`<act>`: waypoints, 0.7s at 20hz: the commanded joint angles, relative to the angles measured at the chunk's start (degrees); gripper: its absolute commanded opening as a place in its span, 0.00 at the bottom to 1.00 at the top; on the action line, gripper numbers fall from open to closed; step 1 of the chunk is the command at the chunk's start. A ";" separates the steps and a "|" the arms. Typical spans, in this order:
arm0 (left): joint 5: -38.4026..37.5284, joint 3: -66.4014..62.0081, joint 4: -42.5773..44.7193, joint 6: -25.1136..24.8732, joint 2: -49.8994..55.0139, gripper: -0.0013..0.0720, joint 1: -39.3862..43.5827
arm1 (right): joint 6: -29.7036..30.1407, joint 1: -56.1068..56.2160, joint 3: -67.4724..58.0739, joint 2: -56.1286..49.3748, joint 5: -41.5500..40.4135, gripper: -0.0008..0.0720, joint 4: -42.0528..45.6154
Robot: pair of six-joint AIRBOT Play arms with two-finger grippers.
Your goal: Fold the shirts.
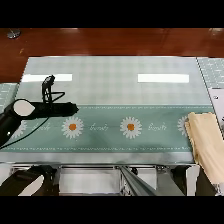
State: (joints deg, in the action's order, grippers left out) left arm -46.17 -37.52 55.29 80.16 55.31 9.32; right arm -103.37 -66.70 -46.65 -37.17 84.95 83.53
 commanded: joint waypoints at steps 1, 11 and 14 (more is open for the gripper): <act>-1.25 -8.46 0.20 -1.60 2.47 0.04 -2.99 | 8.37 6.56 -8.26 -6.67 -11.41 0.34 -26.05; -13.88 -31.80 14.36 3.15 15.58 0.04 -1.51 | 1.62 81.11 -19.06 -34.36 -25.68 0.05 3.91; -13.40 -22.03 15.47 4.17 15.63 0.04 -5.03 | -7.32 82.53 -16.72 -39.63 -21.66 0.05 13.70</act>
State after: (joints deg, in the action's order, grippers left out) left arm -58.98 -65.80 66.76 82.06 70.35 6.00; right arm -101.06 9.04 -64.95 -71.33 62.33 82.96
